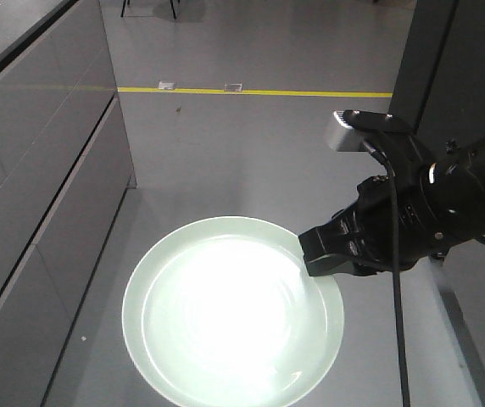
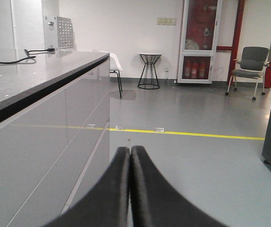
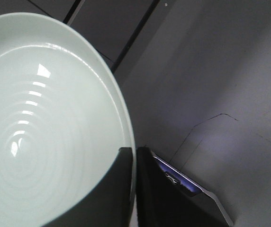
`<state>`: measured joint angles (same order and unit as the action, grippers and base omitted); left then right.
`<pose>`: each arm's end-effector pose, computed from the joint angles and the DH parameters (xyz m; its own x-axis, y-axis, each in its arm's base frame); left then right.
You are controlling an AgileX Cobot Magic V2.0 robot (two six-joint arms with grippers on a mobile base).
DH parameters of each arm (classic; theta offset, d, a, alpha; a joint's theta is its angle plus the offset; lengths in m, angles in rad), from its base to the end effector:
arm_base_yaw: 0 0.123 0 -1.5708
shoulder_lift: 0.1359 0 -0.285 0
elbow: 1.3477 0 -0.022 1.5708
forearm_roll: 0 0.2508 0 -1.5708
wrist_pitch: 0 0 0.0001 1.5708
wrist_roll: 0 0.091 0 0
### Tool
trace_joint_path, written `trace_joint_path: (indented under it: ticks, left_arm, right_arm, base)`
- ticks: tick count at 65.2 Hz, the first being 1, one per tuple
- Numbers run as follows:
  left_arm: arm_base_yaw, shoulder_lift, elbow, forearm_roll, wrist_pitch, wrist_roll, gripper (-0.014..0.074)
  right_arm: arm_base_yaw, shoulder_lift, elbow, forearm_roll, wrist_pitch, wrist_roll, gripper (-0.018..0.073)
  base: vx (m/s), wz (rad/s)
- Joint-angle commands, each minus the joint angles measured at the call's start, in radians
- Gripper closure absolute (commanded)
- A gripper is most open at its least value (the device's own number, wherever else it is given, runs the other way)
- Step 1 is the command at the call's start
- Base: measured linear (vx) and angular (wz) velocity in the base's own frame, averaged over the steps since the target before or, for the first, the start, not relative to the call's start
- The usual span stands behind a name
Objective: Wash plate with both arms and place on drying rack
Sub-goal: 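Hold the plate in the right gripper while driving to the sink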
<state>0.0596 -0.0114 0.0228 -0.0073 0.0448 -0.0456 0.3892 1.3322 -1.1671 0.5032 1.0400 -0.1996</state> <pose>0.0565 0.0033 0.2020 0.0340 -0.0509 -0.9981 -0.0575 0.9969 -0.0528 0.2290 0.1348 0.3367 -0.8428 -0.2748 -0.4629 -0.4742 0.7859 0.3969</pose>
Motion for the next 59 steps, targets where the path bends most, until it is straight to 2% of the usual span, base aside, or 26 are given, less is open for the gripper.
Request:
trace_joint_path:
  ticks: [1, 59]
  left_arm:
    - [-0.007, -0.014, -0.022, -0.010, -0.074, 0.000, 0.0603]
    - [-0.007, -0.014, -0.022, -0.010, -0.074, 0.000, 0.0603]
  right_arm:
    - [-0.001, -0.031, -0.024, 0.033, -0.031, -0.007, 0.0568]
    - [-0.001, -0.031, -0.024, 0.033, -0.031, -0.007, 0.0568]
  base:
    - [0.24, -0.13]
    - [0.25, -0.17]
